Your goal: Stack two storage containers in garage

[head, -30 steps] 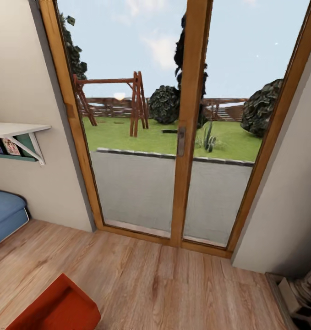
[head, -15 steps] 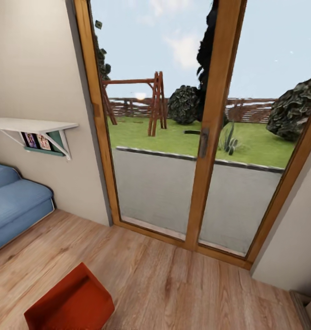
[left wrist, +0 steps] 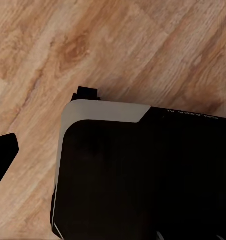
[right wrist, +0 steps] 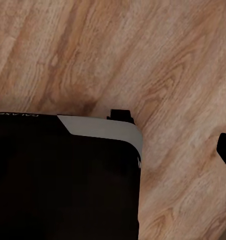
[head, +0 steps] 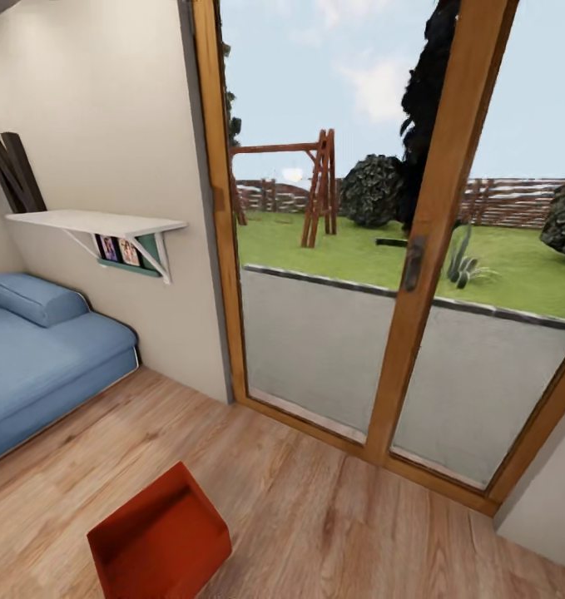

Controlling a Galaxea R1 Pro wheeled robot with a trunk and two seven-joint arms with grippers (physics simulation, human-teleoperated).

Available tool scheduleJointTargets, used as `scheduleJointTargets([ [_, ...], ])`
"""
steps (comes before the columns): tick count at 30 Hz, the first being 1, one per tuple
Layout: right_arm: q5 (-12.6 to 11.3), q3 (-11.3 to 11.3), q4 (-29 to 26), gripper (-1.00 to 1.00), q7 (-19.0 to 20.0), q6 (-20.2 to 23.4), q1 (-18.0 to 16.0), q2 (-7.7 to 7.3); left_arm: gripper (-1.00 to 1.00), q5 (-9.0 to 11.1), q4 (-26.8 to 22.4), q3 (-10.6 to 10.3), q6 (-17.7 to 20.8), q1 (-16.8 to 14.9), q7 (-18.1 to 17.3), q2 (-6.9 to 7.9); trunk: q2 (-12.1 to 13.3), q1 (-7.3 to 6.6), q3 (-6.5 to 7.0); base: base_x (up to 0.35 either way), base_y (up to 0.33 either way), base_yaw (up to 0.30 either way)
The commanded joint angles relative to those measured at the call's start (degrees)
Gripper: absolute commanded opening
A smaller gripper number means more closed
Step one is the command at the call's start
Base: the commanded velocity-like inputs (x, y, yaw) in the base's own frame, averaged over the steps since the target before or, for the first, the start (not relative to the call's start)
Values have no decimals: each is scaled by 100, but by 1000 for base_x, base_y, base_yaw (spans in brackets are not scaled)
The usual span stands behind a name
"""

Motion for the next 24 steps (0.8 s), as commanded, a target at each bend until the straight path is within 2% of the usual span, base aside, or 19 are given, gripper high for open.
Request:
scheduleJointTargets([
  [1,-48,48,15,100,-7,-30,-6,4,100,53,-2,-3,31,-4,-22,1,-5,1,-7,0,0,274],
  [24,-35,55,16,100,-7,-22,-6,4,100,53,2,-3,31,-4,-22,-22,-5,1,-7,8,-3,263],
])
